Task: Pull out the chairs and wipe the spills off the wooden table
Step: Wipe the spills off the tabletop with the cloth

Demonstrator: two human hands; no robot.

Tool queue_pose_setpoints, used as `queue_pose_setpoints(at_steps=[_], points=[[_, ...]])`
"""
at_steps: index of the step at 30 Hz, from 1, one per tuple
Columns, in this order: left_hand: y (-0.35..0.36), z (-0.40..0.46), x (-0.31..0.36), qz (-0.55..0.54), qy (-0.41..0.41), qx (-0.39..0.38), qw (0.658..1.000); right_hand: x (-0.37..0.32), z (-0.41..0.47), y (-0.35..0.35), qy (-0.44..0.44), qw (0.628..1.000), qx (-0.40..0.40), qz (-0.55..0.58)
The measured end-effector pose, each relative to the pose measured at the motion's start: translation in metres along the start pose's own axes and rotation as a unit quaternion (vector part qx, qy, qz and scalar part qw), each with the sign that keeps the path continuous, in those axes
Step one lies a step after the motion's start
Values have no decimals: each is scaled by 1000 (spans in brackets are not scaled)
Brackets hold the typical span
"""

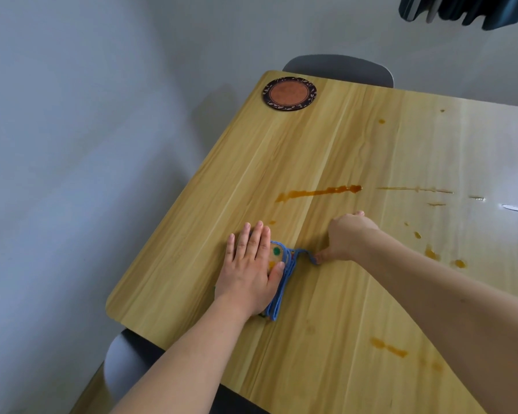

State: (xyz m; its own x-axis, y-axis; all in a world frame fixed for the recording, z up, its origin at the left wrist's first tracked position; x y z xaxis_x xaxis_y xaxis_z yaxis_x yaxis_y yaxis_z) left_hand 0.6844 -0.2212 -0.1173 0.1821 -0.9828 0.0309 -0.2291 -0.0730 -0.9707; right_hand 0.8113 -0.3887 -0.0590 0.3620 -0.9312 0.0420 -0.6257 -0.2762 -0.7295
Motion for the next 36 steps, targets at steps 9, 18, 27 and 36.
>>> queue_pose_setpoints(at_steps=[9, 18, 27, 36], points=[[-13, 43, 13, -17, 6, 4, 1000, -2, 3, -15, -15, 998, -34, -46], [-22, 82, 27, -15, 20, 5, 1000, 0, 3, -20, -17, 998, -45, -50], [-26, 123, 42, -20, 18, 17, 999, 20, 22, -63, -88, 990, -76, -85], [-34, 162, 57, -9, 11, 30, 999, 112, 93, -127, -13, 972, 215, 96]])
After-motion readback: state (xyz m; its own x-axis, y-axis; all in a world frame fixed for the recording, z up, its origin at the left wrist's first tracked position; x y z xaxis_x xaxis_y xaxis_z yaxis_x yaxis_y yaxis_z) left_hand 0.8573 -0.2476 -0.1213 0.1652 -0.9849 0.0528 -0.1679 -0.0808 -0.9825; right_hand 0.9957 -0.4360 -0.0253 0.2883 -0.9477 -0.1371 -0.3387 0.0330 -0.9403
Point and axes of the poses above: each hand's wrist, its own z-axis towards the middle knuckle, its own y-axis out of the palm, x = y × z, the point moved 1 cm from there along z, towards the middle knuckle, and after that the axes turned 5 degrees about -y, right-handed, at the moved point
